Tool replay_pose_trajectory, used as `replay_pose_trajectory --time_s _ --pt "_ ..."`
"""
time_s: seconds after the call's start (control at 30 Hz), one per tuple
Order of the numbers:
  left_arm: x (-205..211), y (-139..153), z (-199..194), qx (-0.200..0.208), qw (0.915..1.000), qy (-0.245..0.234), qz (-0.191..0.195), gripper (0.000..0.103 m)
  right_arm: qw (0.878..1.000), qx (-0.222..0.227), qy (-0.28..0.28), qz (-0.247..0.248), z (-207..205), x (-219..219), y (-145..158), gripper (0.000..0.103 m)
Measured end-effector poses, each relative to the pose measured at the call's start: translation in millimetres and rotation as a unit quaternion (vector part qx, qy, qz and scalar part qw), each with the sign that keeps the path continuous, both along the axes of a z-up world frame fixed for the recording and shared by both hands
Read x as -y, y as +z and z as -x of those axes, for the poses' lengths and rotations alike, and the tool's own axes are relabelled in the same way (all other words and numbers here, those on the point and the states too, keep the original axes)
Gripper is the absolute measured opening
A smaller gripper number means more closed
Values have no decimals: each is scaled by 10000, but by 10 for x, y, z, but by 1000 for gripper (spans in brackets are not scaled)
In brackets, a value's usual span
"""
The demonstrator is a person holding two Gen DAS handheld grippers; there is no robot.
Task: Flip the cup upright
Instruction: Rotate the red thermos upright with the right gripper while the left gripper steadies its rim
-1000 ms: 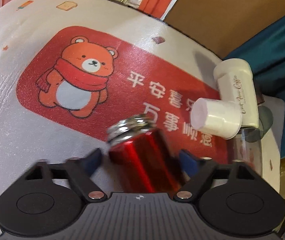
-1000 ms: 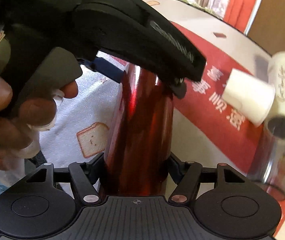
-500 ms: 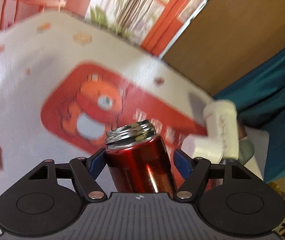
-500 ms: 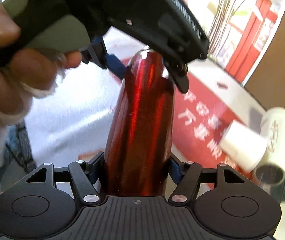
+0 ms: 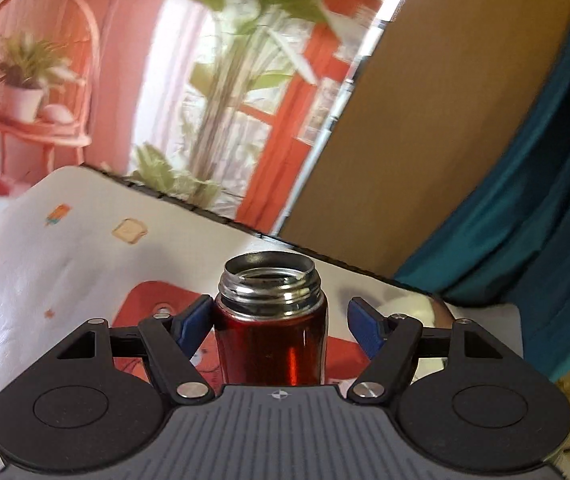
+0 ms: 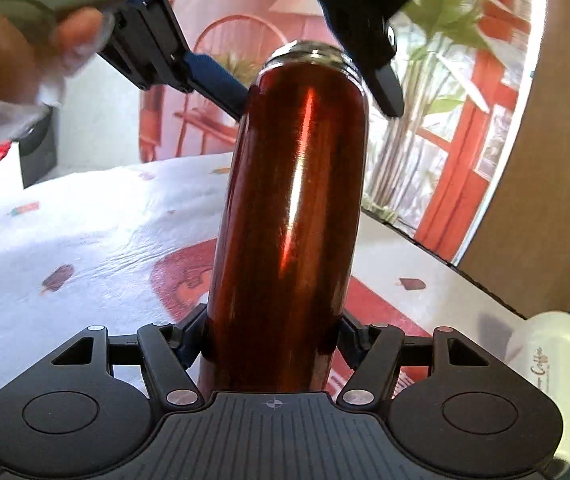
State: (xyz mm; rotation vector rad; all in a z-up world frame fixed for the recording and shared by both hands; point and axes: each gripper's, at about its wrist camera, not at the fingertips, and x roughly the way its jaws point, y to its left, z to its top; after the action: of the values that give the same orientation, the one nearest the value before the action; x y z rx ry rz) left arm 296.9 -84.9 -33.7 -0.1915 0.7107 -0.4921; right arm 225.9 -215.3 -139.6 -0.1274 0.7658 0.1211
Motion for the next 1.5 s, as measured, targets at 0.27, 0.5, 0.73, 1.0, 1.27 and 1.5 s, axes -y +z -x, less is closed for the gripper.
replay_pose_trajectory --time_s 0.27,0.5,0.73,1.0,1.27,1.5 --pt "110 -107 159 -175 9987 -475 19 74 10000 52 -55 -13 145 96 -66 61" --pt "182 -185 423 -325 9944 -998 106 76 9995 87 -289 -34 415 62 -96 60" --pt "189 -183 448 -314 9956 -881 -22 76 9987 -113 -457 -211 280 115 -90 60" --pt "86 -127 521 -265 9958 -875 -91 83 9984 -226 -488 -163 333 77 -130 60" --pt "72 -114 561 -204 9961 -833 -214 88 9967 -466 -649 -138 333 83 -71 63" --pt "-24 -57 659 -177 9973 -641 -318 90 9963 -506 -698 -63 483 53 108 73"
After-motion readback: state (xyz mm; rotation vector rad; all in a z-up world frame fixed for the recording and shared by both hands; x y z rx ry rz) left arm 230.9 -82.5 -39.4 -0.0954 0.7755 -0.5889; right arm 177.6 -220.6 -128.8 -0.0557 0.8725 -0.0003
